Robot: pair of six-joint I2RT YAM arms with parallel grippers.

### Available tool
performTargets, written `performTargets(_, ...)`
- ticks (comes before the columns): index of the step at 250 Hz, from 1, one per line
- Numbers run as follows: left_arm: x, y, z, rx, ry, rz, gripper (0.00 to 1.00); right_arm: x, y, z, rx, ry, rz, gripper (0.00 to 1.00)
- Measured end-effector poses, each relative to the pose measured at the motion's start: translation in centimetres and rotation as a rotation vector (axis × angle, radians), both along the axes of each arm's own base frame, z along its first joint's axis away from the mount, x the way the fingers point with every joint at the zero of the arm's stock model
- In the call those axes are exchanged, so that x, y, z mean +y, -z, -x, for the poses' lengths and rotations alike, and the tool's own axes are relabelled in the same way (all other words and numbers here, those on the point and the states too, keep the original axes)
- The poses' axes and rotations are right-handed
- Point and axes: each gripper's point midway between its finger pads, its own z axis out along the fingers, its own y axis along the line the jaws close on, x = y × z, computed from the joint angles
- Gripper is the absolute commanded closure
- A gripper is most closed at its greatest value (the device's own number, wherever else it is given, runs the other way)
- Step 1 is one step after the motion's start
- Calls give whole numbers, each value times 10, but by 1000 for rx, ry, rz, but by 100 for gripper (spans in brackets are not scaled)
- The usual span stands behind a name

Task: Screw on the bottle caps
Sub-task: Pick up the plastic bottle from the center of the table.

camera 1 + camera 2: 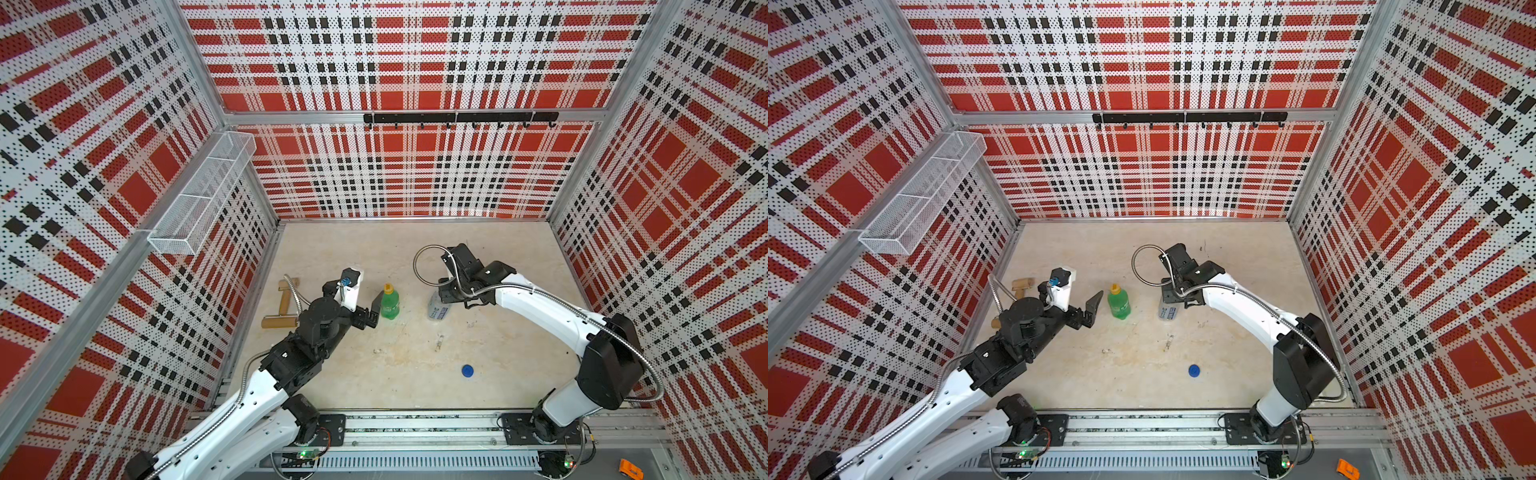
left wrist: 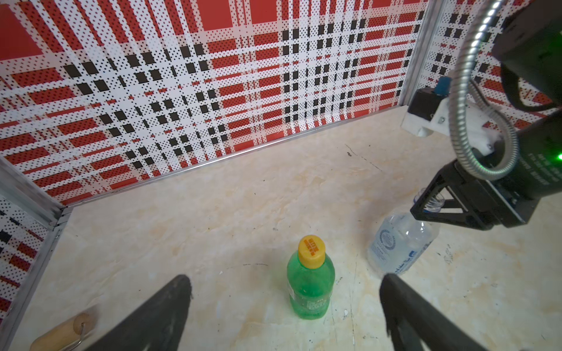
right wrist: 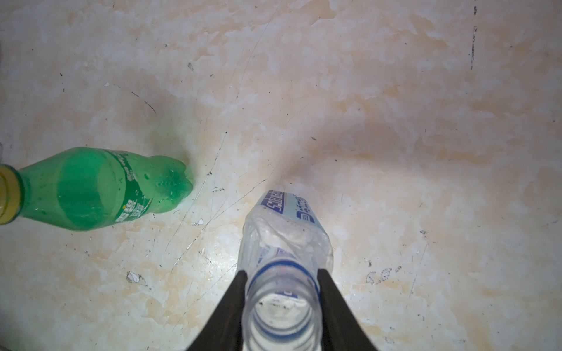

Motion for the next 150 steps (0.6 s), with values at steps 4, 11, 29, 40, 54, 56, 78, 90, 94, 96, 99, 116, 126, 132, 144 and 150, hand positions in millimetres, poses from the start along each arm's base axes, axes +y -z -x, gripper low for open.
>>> performTargets(4, -1, 0, 1, -1, 9, 1, 1, 0, -1, 0, -1, -2, 0, 69)
performTargets(11, -3, -1, 3, -4, 22, 4, 1, -1, -3, 1, -4, -5, 0, 69)
performTargets(29, -9, -3, 8, -11, 70, 12, 1, -1, -12, 5, -23, -23, -5, 71)
performTargets(40, -14, -5, 13, -20, 107, 18, 1, -2, -21, 8, -42, -31, -11, 71)
performTargets(54, -23, -8, 21, -37, 165, 19, 1, -3, -37, 13, -79, -49, -26, 72)
performTargets(56, -25, -8, 23, -40, 174, 19, 1, -2, -39, 13, -85, -52, -27, 72)
performTargets(78, -45, -13, 39, -74, 288, 5, 1, -2, -69, 27, -155, -94, -57, 73)
performTargets(90, -58, -14, 50, -96, 359, -10, 1, -1, -85, 35, -196, -120, -74, 73)
performTargets(94, -63, -14, 53, -103, 382, -16, 1, -1, -90, 38, -208, -129, -80, 73)
performTargets(96, -65, -14, 55, -107, 392, -19, 1, -1, -93, 40, -215, -134, -83, 73)
performTargets(99, -69, -12, 59, -112, 413, -27, 1, 0, -97, 42, -225, -142, -87, 73)
performTargets(116, -88, -5, 74, -135, 500, -71, 1, 2, -117, 57, -277, -190, -113, 73)
performTargets(126, -96, 2, 81, -144, 536, -99, 1, 4, -127, 65, -302, -218, -128, 74)
performTargets(132, -101, 5, 85, -151, 555, -117, 1, 5, -132, 70, -316, -236, -138, 74)
performTargets(144, -109, 15, 89, -156, 580, -158, 1, 8, -141, 80, -338, -271, -153, 75)
performTargets(150, -111, 19, 89, -155, 584, -176, 1, 10, -145, 85, -347, -288, -160, 76)
